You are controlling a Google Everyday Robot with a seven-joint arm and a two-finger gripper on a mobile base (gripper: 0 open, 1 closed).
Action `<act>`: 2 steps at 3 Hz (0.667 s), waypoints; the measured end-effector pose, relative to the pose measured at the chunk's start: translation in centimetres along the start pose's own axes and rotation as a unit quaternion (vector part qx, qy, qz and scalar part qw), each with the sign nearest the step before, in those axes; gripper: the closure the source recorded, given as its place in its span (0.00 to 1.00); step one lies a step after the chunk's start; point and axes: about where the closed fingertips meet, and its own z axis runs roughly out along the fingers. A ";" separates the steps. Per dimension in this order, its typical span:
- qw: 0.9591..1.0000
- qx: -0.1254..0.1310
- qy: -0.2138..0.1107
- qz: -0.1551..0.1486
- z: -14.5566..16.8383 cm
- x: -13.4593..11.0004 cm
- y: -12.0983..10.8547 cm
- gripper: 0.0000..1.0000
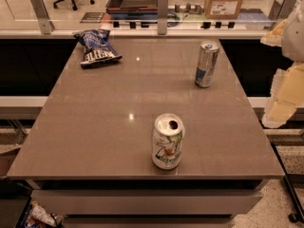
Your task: Move 7up can near blue chip bag
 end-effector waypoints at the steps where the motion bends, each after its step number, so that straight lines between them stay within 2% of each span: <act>1: 1.000 0.000 0.000 0.000 0.0 0.0 0.0 0.00; 2: 1.000 -0.009 -0.025 -0.003 0.2 -0.4 0.3 0.00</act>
Offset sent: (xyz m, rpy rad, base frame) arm -0.0050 0.0117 -0.0094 0.1417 0.0257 0.0707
